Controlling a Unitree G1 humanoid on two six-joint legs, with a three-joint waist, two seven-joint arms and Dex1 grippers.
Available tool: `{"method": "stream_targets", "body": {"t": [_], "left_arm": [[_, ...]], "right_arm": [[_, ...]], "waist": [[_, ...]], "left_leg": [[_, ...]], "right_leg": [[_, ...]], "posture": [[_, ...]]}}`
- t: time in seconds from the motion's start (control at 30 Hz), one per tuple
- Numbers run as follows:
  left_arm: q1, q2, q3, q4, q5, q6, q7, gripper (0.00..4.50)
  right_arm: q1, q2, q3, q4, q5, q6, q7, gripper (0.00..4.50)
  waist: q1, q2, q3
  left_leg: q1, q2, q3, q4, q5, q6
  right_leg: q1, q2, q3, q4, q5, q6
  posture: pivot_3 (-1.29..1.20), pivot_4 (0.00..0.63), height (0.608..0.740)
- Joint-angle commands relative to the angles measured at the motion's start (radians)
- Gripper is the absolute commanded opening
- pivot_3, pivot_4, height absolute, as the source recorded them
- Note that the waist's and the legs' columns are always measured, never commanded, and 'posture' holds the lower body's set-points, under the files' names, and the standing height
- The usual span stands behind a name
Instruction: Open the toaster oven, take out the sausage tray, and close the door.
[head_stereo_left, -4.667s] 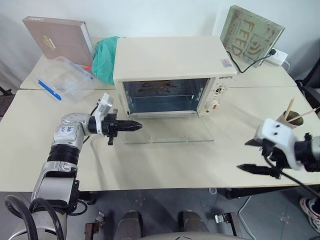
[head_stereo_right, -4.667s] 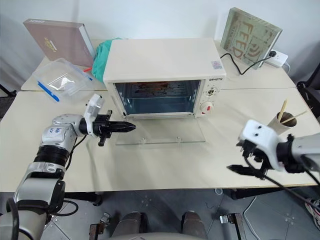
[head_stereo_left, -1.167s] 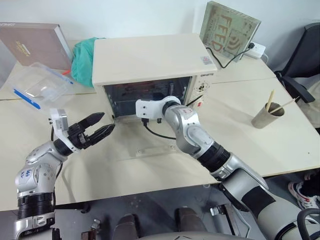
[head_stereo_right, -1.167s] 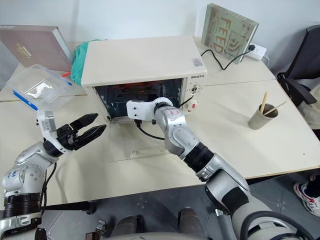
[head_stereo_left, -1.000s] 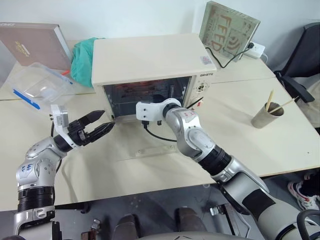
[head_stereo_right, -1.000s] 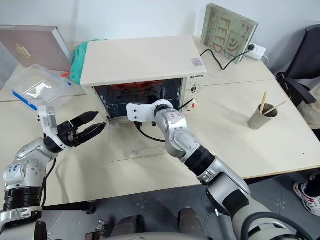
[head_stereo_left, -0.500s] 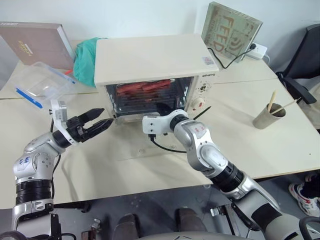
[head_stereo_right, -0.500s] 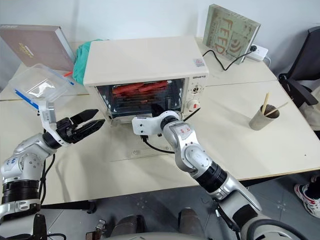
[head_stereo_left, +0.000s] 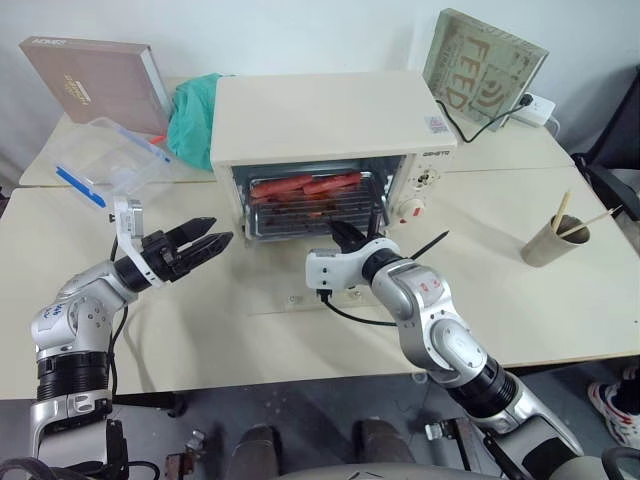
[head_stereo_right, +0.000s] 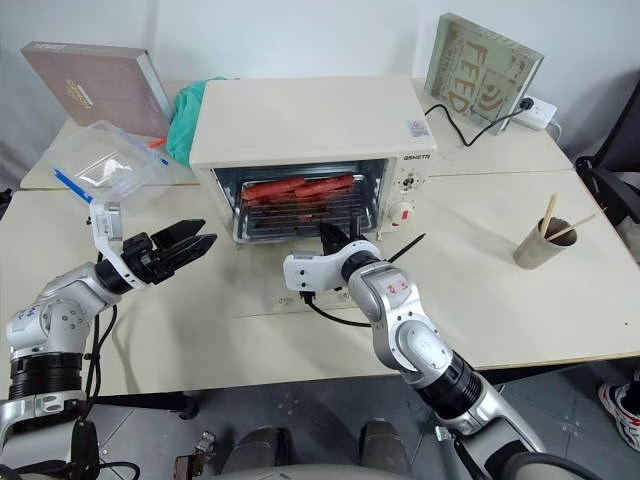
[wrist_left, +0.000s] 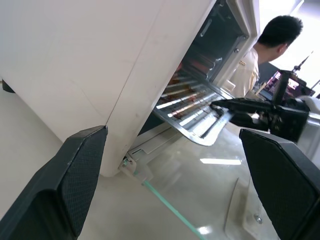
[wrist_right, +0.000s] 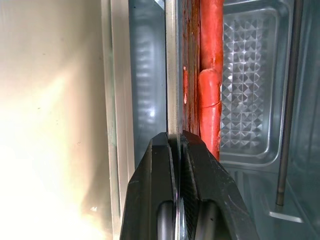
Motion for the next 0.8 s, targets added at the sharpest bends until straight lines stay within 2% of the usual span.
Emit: {"method": "stream_targets", "body": {"t": [0.03, 0.33, 0.8], "left_arm": [[-0.02, -0.002, 0.003, -0.028, -0.029, 0.022, -0.002, 4.5], [0.001, 0.003, -0.005, -0.076, -0.058, 0.09, -0.02, 4.5], [0.023, 0.002, -0.003, -0.124, -0.084, 0.167, -0.015, 4.5]], "right_arm": [[0.054, -0.025, -0.017, -0.078, -0.037, -0.009, 0.065, 0.05], [0.162, -0.03, -0.037, -0.237, -0.125, -0.041, 0.174, 0.05], [0.232, 0.004, -0.107, -0.353, -0.155, -0.132, 0.213, 0.05]], "waist": [[0.003, 0.0, 0.0], [0.022, 0.0, 0.0], [0.023, 0.0, 0.0]], "left_leg": [[0.0, 0.0, 0.0, 0.0, 0.0, 0.0], [0.0, 0.0, 0.0, 0.0, 0.0, 0.0], [0.0, 0.0, 0.001, 0.0, 0.0, 0.0]], "right_leg": [[0.0, 0.0, 0.0, 0.0, 0.0, 0.0], [0.0, 0.0, 0.0, -0.001, 0.0, 0.0], [0.0, 0.0, 0.0, -0.002, 0.0, -0.001]], "posture": [[0.0, 0.15, 0.74], [0.0, 0.15, 0.74], [0.0, 0.15, 0.74]]}}
